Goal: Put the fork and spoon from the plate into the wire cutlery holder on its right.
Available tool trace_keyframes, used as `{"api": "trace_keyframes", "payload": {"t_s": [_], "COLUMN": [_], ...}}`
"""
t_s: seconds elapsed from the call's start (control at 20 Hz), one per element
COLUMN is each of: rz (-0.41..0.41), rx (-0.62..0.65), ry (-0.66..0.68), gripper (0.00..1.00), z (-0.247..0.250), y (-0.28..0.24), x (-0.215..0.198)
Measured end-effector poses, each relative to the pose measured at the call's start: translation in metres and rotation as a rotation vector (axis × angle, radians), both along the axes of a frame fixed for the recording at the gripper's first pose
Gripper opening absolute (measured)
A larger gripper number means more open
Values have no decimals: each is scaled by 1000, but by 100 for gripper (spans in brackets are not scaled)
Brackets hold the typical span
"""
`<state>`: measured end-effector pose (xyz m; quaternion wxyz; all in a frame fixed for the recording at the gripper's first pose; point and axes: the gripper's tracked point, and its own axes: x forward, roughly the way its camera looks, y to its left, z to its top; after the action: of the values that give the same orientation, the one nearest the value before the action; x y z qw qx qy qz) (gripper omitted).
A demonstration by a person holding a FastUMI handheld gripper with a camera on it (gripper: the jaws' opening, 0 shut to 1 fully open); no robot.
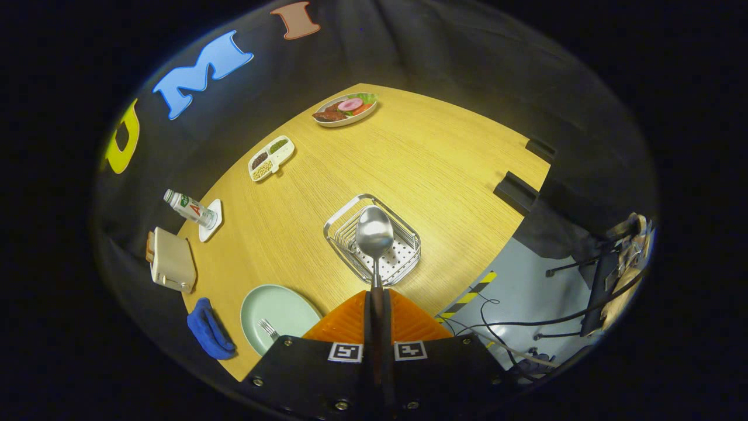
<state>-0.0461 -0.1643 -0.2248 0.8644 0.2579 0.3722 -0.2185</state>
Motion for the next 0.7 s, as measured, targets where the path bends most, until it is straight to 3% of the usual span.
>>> {"api": "trace_keyframes", "payload": {"t_s": [0.3, 0.7], "rz": [2, 3], "rx": [-25, -76], "ry": [-16, -82], "gripper": [6, 18], "z": [6, 24], "y": [-1, -9], "x": [7, 17]}}
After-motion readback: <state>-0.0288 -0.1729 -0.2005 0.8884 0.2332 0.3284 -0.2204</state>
